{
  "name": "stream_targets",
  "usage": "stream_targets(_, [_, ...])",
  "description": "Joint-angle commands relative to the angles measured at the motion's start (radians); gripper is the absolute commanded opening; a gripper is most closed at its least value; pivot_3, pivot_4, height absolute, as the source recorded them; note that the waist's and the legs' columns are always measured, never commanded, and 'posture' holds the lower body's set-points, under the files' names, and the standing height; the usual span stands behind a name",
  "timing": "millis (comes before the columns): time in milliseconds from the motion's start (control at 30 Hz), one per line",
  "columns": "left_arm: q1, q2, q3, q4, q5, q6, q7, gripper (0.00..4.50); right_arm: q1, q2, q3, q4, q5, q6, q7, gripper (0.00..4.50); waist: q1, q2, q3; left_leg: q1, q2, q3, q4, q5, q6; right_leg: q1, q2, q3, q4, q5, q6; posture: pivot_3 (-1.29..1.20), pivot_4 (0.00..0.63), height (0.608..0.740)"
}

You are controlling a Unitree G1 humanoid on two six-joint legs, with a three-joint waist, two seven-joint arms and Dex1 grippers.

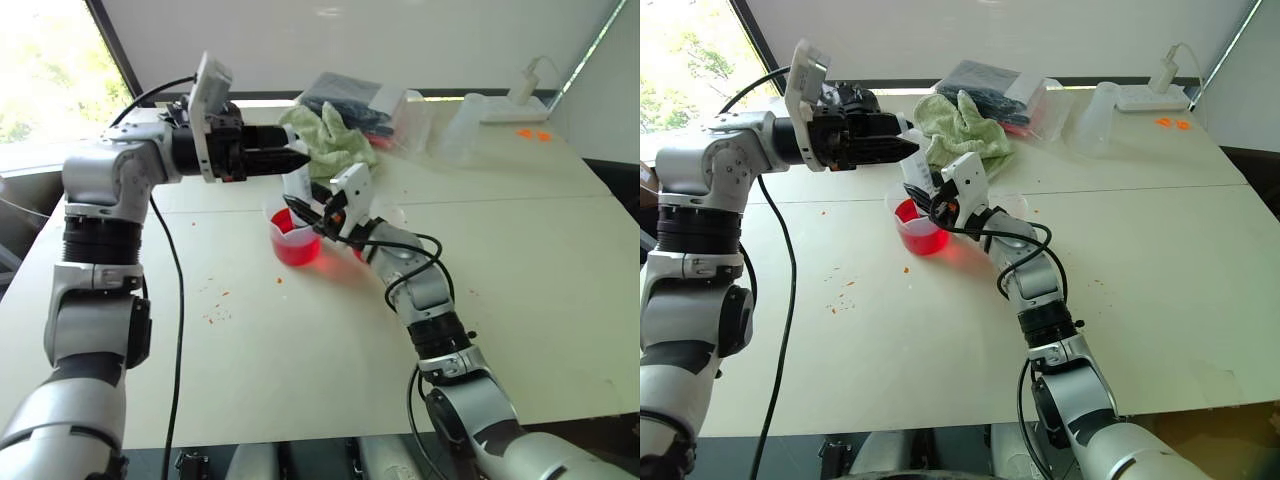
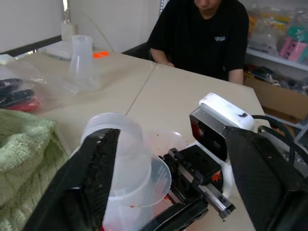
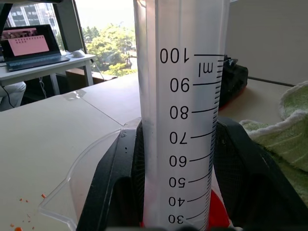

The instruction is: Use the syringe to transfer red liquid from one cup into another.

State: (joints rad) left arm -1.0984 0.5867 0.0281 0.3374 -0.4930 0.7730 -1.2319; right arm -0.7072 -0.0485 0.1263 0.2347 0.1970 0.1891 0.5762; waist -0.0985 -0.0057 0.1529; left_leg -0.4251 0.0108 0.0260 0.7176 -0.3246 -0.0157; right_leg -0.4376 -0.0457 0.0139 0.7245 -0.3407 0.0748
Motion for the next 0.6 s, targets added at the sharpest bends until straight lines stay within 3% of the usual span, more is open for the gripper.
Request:
stream_targets(33, [0.014,0.001,0.018,-0.041,-0.028,0.012,0.009,1.44,-0.015,0.008,0.005,-0.061,0.006,-0.025,0.004,1.41,0.000,0.000,0.000,0.000,0.000,0.000,0.000,0.000,0.000,0.000,0.000,0.000,0.000,0.000,0.000,0.00,0.150,0.711])
stream_targets(67, [0.016,0.001,0.019,-0.045,-0.030,0.015,0.012,0.99,-0.014,0.008,0.005,-0.062,0.006,-0.025,0.004,1.41,0.000,0.000,0.000,0.000,0.000,0.000,0.000,0.000,0.000,0.000,0.000,0.000,0.000,0.000,0.000,0.00,0.150,0.711])
stream_targets(600, [-0.006,-0.049,0.093,-0.020,-0.057,-0.005,0.138,0.99,-0.002,0.011,0.011,-0.075,0.012,-0.014,0.003,1.41,-0.001,0.000,0.000,0.000,0.000,0.000,0.000,0.000,0.000,0.000,0.000,0.000,0.000,0.000,0.000,0.00,0.150,0.711])
